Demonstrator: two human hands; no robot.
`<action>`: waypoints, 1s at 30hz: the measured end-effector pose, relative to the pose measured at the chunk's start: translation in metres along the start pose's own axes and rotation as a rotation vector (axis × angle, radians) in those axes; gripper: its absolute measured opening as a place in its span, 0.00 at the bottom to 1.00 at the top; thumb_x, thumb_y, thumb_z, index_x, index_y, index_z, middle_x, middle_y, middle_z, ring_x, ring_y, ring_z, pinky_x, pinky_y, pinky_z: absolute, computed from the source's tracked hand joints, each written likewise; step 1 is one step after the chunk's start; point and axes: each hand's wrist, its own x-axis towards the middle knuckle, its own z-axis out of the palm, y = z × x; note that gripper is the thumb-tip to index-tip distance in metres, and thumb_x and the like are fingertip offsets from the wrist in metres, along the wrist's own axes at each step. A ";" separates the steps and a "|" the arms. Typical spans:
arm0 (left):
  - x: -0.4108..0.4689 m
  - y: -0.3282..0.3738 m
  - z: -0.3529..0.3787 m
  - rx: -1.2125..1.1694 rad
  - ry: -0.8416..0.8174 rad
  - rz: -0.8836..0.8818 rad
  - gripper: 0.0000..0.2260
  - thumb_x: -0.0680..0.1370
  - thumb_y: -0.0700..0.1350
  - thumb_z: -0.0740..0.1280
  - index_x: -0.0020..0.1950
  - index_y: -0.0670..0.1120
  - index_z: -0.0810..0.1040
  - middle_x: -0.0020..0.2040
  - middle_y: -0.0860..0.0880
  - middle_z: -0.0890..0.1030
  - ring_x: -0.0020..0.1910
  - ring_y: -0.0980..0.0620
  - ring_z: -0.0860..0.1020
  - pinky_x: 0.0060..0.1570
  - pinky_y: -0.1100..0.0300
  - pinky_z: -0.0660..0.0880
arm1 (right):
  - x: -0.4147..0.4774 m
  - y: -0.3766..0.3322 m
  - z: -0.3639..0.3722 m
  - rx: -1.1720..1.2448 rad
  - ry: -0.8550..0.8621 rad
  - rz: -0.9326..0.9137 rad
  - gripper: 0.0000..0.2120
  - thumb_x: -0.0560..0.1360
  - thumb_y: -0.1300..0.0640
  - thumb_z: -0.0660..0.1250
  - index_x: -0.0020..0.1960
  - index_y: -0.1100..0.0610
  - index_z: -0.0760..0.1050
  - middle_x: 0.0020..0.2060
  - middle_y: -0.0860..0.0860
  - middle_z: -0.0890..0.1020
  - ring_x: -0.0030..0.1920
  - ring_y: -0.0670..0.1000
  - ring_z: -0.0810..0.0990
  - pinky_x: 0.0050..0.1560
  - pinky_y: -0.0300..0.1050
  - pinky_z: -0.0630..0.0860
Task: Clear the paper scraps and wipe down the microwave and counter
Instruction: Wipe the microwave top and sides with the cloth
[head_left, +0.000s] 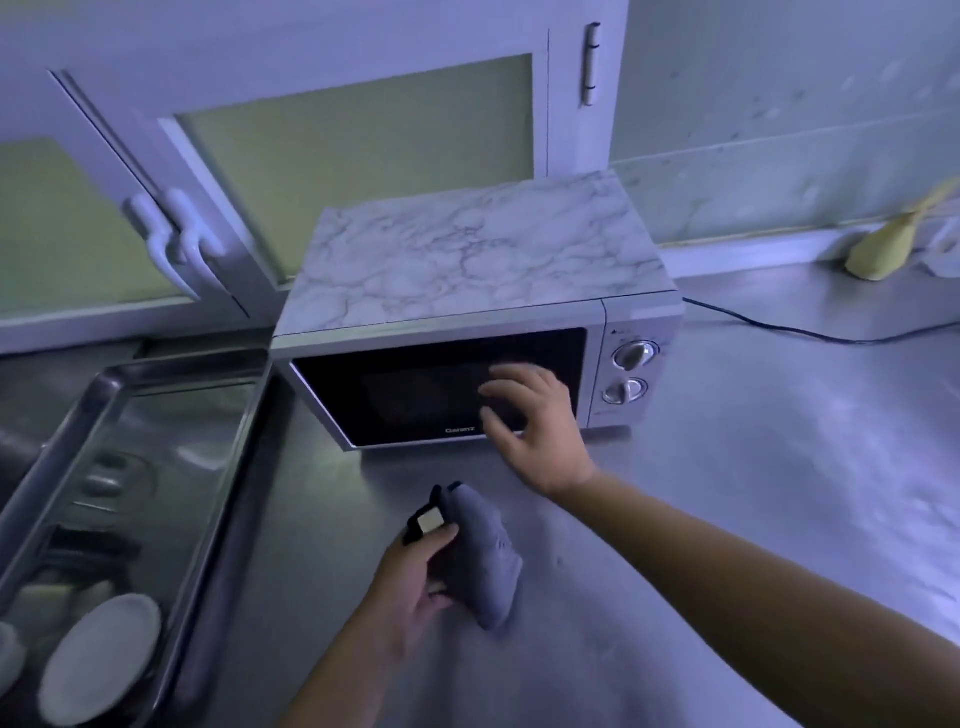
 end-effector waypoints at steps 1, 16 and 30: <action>-0.001 0.004 0.003 0.024 0.002 -0.001 0.16 0.77 0.46 0.70 0.65 0.49 0.79 0.53 0.47 0.86 0.45 0.50 0.85 0.37 0.56 0.78 | -0.022 0.005 -0.005 0.020 -0.097 0.135 0.17 0.74 0.53 0.73 0.62 0.54 0.80 0.64 0.52 0.78 0.67 0.57 0.73 0.68 0.60 0.67; -0.008 -0.048 0.133 0.285 -0.250 -0.205 0.15 0.80 0.56 0.65 0.58 0.47 0.80 0.51 0.44 0.83 0.46 0.45 0.82 0.49 0.49 0.81 | -0.175 0.093 -0.128 0.729 -0.353 1.063 0.16 0.73 0.70 0.70 0.60 0.60 0.81 0.53 0.58 0.86 0.55 0.57 0.84 0.54 0.48 0.80; 0.008 -0.038 0.114 0.113 -0.039 -0.044 0.08 0.81 0.41 0.64 0.60 0.44 0.78 0.54 0.42 0.81 0.46 0.44 0.81 0.47 0.51 0.78 | -0.221 0.153 -0.197 -0.010 -0.545 1.143 0.17 0.67 0.63 0.73 0.54 0.55 0.74 0.47 0.54 0.82 0.44 0.51 0.81 0.43 0.46 0.80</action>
